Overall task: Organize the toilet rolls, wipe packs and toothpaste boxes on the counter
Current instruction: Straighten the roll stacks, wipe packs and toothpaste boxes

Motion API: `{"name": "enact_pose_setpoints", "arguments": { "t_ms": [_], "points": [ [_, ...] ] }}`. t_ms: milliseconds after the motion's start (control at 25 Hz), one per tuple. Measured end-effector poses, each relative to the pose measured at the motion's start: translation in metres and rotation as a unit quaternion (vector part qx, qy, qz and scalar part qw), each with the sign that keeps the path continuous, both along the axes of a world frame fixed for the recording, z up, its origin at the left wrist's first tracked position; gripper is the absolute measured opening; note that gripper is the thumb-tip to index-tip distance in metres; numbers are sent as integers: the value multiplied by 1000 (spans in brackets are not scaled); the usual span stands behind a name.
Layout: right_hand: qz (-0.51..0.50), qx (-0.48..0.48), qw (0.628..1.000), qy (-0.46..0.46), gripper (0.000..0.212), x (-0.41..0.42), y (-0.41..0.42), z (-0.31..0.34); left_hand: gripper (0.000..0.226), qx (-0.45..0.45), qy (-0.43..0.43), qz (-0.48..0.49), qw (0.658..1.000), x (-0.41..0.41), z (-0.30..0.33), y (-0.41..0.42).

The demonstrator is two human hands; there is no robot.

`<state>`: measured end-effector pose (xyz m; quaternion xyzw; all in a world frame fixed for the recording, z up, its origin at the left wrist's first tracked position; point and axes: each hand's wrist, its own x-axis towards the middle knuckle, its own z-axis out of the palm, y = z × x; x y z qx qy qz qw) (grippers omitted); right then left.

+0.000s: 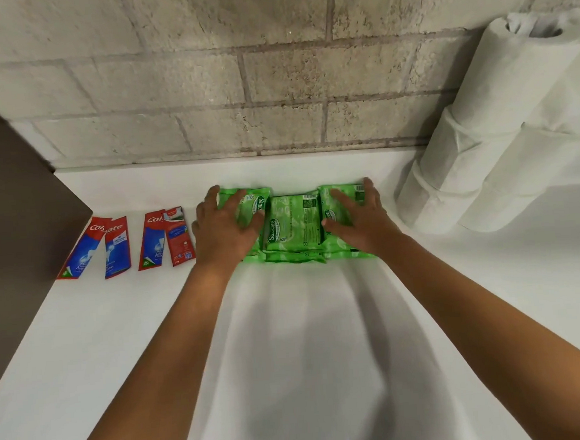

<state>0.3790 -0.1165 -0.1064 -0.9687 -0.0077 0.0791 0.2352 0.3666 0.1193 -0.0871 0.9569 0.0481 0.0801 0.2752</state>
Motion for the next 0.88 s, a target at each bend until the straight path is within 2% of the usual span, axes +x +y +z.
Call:
{"name": "enact_pose_setpoints", "arguments": {
  "t_ms": [80,120,440,680,760,880],
  "points": [
    [8,-17,1000,-7,75,1,3,-6,65,14,105,-35,994,1,-11,9],
    [10,-14,1000,-8,76,1,5,-9,67,26,121,-51,991,1,-14,10],
    [-2,-2,999,-37,78,-1,9,-15,67,61,102,-50,992,0,-18,7],
    [-7,-8,1000,-28,77,-2,11,-14,71,87,122,-62,987,1,-15,4],
    [-4,-10,1000,-10,77,-1,10,-11,75,44,151,-73,985,3,-8,7],
    [3,-40,999,5,77,-2,11,-3,66,-102,163,-57,980,7,2,15]
  ]
}}
